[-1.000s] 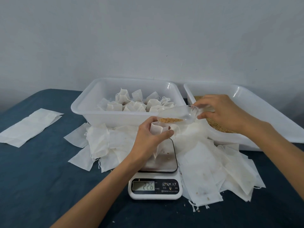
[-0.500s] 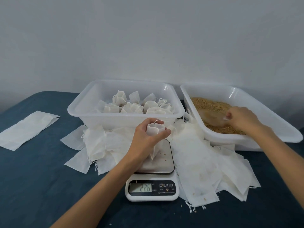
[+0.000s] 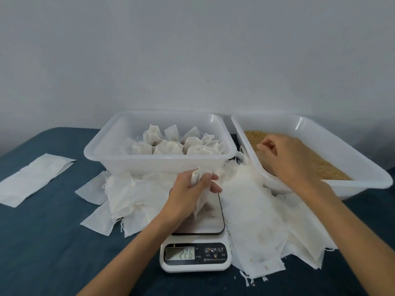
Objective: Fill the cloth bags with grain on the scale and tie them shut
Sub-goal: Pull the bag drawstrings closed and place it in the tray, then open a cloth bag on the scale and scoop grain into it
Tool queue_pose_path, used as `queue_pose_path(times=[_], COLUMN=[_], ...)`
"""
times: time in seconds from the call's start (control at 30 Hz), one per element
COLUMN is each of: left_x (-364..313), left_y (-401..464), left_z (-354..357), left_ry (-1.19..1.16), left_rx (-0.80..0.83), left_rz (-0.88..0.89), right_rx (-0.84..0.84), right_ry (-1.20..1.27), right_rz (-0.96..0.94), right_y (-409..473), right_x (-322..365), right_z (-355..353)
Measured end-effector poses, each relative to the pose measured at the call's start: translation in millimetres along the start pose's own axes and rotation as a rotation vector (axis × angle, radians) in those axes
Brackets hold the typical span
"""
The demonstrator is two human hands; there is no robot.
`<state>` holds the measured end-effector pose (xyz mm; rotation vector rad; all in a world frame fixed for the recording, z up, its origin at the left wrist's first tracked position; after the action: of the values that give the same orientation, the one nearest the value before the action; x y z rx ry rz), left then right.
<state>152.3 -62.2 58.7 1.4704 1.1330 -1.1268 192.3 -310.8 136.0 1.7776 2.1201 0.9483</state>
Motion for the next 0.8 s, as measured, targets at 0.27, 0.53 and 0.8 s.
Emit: queue_pose_path(times=[0.27, 0.53, 0.8], left_x=[-48, -70, 10], left_y=[13, 150, 217], left_z=[-51, -173, -214], left_ry=[-0.081, 0.489, 1.141], left_rx=[-0.037, -0.435, -0.381], left_rz=[0.141, 0.034, -0.185], right_rx=[0.031, 0.144, 0.187], right_ry=[0.654, 0.758, 0.802], right_rz=[-0.071, -0.047, 0.005], right_y=[-58, -70, -68], right_x=[98, 95, 83], right_z=[42, 65, 70])
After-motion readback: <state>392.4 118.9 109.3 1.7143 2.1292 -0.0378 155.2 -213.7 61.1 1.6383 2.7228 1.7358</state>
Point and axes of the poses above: each hand's wrist, its own y-axis towards the middle knuckle, its own z-axis out of the palm, x = y × z, the point moved 5 cm from there along y, towards the middle knuckle, and after that the axes turned 2 degrees about -z, right-handed, at the moved point
